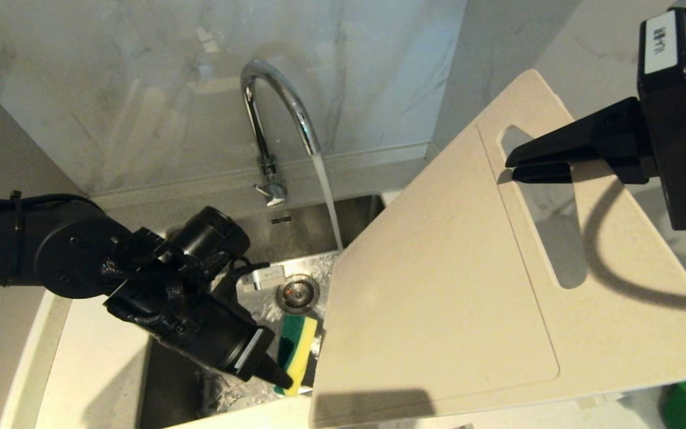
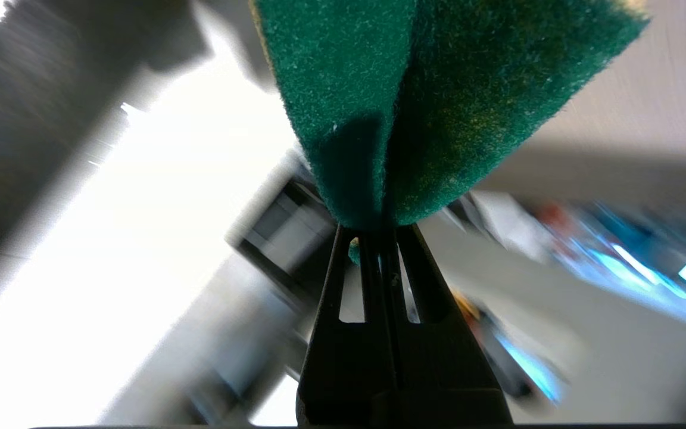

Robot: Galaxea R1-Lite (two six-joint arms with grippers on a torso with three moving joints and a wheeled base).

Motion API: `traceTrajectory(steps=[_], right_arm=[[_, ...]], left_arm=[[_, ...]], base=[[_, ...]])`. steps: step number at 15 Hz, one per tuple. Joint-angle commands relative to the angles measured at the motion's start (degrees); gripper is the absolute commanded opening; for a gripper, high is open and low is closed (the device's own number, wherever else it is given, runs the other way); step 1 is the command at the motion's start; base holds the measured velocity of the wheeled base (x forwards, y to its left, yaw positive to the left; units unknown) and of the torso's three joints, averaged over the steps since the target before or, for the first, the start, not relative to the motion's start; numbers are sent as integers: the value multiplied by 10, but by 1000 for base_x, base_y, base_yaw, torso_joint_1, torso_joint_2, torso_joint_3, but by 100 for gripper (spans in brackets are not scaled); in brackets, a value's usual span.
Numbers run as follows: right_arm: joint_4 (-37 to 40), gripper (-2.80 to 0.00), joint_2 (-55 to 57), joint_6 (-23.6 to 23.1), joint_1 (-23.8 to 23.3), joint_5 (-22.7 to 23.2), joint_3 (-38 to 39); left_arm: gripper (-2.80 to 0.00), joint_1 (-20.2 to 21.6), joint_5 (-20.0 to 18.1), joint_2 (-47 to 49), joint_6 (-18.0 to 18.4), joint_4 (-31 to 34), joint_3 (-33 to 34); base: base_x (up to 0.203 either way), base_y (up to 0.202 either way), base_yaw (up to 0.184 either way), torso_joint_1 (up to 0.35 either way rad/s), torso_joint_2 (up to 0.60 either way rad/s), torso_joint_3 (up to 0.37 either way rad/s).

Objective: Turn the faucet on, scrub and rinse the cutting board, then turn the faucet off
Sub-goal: Scrub the cutting board underwater

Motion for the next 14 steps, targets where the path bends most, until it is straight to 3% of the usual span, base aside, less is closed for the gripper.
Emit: traceTrajectory(steps=[1, 2, 4, 8, 10, 14], right_arm=[[4, -280, -2, 3, 0, 0, 1], [8, -280, -2, 3, 1, 1, 2], [14, -280, -2, 2, 0, 1, 14], [15, -280, -2, 1, 1, 1, 22], [15, -280, -2, 1, 1, 1, 25], [13, -280, -3, 1, 1, 1, 26]], left_arm=[[-280, 4, 138, -17, 1, -32, -35], [-280, 1, 197, -7, 8, -35, -75], [-280, -2, 244, 10, 36, -36, -147], [-280, -37, 255, 46, 52, 3, -284], [-280, -79, 253, 65, 51, 25, -335], [-280, -142, 240, 77, 51, 32, -335]], base=[[0, 0, 0, 0, 0, 0], [0, 0, 0, 0, 0, 0], [0, 0, 0, 0, 0, 0], [0, 0, 0, 0, 0, 0], [0, 0, 0, 0, 0, 0], [0, 0, 0, 0, 0, 0]])
